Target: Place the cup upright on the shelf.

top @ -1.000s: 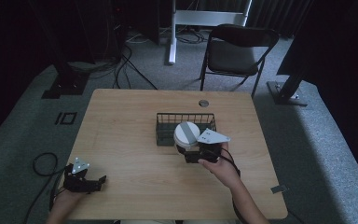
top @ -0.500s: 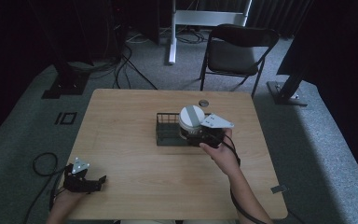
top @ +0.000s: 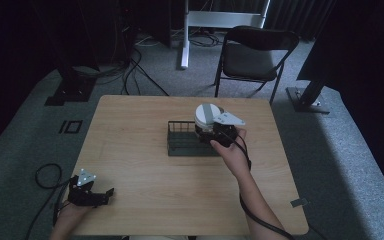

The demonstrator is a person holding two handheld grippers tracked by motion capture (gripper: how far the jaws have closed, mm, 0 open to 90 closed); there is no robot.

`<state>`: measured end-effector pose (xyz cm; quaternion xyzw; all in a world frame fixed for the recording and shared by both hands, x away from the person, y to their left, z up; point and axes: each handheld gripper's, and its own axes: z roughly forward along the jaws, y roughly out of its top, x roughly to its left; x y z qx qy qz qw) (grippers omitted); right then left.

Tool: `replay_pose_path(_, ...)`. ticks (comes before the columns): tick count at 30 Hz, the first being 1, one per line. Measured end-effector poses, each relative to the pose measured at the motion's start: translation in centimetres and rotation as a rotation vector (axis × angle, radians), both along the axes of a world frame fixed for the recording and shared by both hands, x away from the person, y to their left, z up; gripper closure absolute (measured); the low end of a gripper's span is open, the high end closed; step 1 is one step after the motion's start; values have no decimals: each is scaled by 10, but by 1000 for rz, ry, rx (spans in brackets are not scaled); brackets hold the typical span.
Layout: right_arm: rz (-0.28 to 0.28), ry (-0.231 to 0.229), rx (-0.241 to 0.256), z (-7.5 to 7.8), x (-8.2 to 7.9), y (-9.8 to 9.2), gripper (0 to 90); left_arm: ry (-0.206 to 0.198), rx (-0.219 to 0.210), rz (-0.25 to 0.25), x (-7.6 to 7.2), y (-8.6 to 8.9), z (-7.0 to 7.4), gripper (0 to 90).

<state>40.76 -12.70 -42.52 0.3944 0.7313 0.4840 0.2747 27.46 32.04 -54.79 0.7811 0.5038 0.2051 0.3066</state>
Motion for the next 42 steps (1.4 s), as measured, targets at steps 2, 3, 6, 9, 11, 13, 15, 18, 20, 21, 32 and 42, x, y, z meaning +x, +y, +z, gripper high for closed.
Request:
replay_pose_path(2, -33, 24, -4, -5, 7, 3, 185, 0, 0, 0, 0, 0, 0, 5)
replay_pose_path(3, -39, 36, -10, -6, 9, 4, 185, 0, 0, 0, 0, 0, 0, 5)
replay_pose_path(6, -60, 61, -14, -12, 13, 8, 185, 0, 0, 0, 0, 0, 0, 5)
replay_pose_path(9, -71, 95, -13, -18, 17, 10, 185, 0, 0, 0, 0, 0, 0, 5)
replay_pose_path(11, -78, 113, -20, -21, 19, 12, 185, 0, 0, 0, 0, 0, 0, 5)
replay_pose_path(13, -81, 132, -23, -23, 21, 14, 185, 0, 0, 0, 0, 0, 0, 5)
replay_pose_path(15, -89, 140, -38, -24, 22, 15, 185, 0, 0, 0, 0, 0, 0, 5)
replay_pose_path(18, -88, 151, -44, -25, 23, 16, 185, 0, 0, 0, 0, 0, 0, 5)
replay_pose_path(20, -94, 155, -55, -26, 23, 18, 185, 0, 0, 0, 0, 0, 0, 5)
replay_pose_path(21, -95, 160, -59, -26, 24, 18, 185, 0, 0, 0, 0, 0, 0, 5)
replay_pose_path(32, -115, 204, -71, -32, 30, 22, 185, 0, 0, 0, 0, 0, 0, 5)
replay_pose_path(42, -123, 220, -72, -40, 31, 24, 184, 0, 0, 0, 0, 0, 0, 5)
